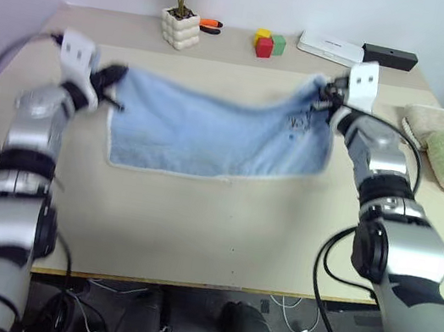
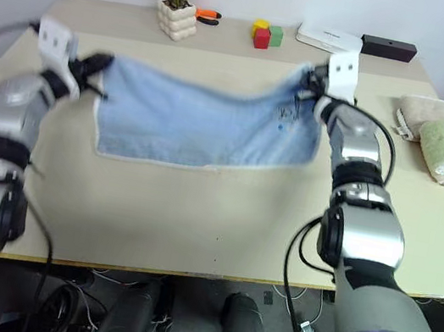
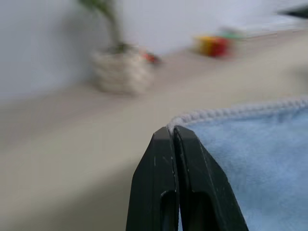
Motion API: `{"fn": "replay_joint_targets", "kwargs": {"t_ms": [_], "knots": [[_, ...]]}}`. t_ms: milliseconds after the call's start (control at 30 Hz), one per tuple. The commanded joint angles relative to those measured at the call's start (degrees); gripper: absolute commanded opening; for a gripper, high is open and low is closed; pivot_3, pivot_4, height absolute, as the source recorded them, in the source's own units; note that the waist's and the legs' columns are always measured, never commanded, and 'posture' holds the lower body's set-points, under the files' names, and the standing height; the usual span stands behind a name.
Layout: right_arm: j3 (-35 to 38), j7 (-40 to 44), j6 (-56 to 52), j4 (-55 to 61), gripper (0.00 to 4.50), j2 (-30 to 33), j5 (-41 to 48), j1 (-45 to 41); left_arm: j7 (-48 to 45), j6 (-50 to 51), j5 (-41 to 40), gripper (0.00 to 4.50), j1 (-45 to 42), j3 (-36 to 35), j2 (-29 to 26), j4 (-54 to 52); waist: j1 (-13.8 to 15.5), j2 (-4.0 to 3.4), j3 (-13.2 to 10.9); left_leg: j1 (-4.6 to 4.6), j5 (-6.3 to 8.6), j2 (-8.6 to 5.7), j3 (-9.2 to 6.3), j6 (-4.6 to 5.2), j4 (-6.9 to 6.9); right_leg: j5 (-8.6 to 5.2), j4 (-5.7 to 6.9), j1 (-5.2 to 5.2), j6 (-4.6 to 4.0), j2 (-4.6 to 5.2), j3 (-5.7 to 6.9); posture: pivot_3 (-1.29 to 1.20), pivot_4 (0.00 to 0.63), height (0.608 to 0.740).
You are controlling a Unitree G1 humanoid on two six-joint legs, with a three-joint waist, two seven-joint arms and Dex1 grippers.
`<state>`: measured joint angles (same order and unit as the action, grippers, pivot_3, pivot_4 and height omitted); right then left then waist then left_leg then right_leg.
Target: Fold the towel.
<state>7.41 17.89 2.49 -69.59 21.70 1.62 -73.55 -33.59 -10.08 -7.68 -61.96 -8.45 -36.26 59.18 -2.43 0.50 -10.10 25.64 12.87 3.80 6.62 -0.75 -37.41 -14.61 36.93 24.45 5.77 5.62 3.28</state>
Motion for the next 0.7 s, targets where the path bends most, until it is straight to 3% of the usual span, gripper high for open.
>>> {"fn": "replay_joint_targets", "kwargs": {"t_ms": [33, 133, 267, 400, 533, 700], "knots": [[1.92, -5.21, 5.79, -2.28, 0.06, 2.07, -0.26, -5.97, 5.58, -9.8, 5.01, 0.0, -10.17, 0.44, -4.98, 8.76, -0.09, 0.0, 0.0, -0.03, 0.04, -0.03, 0.15, 0.04, 0.14, -0.04, -0.07, 0.03, 0.07, 0.08, 0.01, 0.0, 0.15, 0.735], [3.94, -2.99, 9.35, -1.64, 0.06, 3.78, 1.58, -8.59, 2.76, -14.11, 5.6, 0.0, -15.38, -0.21, -8.38, 11.62, -0.24, -0.01, 0.0, -0.09, 0.05, -0.02, 0.65, 0.04, 0.44, -0.05, -0.37, 0.26, 0.09, 0.2, 0.04, 0.0, 0.15, 0.735], [4.53, 6.07, 13.5, 3.27, 0.06, 5.11, 3.73, -4.18, -11.09, -16.62, 1.38, 0.0, -12.31, -3.06, -9.79, 11.55, -0.23, -0.03, -0.01, -0.18, 0.05, 0.04, 0.98, 0.04, 0.46, -0.06, -0.58, 0.23, 0.11, 0.23, 0.05, 0.0, 0.15, 0.735], [0.33, 18.34, 15.19, 22.32, 0.06, 3.67, 5.6, 15.19, -27.3, -20.33, -3.94, 0.0, 0.4, -5.95, -9.76, 7.46, -0.25, -0.03, 0.11, -0.44, 0.13, 0.12, 1.0, 0.17, 0.39, -0.06, -0.53, -0.1, 0.11, 0.23, 0.05, 0.0, 0.15, 0.735], [-3.63, 20.16, 15.59, 33.19, 0.06, 4.42, 2.71, 32.42, -37.13, -21.09, -7.32, 0.0, 14.08, -6.23, -8.59, 1.52, 0.05, -0.04, 0.04, -0.24, 0.12, 0.13, 0.99, 0.18, 0.03, -0.05, -0.04, 0.1, 0.1, 0.28, 0.04, 0.0, 0.15, 0.735], [-5.05, 22.24, 14.49, 42.08, 0.06, 8.44, 1.57, 41.85, -42.15, -15.81, -11.36, 0.0, 24.83, -6.6, -8.91, -9.99, 0.04, -0.04, -0.01, -0.24, 0.14, 0.13, 0.97, 0.2, -0.16, -0.06, 0.13, 0.14, 0.09, 0.31, 0.0, 0.0, 0.15, 0.735]]}}
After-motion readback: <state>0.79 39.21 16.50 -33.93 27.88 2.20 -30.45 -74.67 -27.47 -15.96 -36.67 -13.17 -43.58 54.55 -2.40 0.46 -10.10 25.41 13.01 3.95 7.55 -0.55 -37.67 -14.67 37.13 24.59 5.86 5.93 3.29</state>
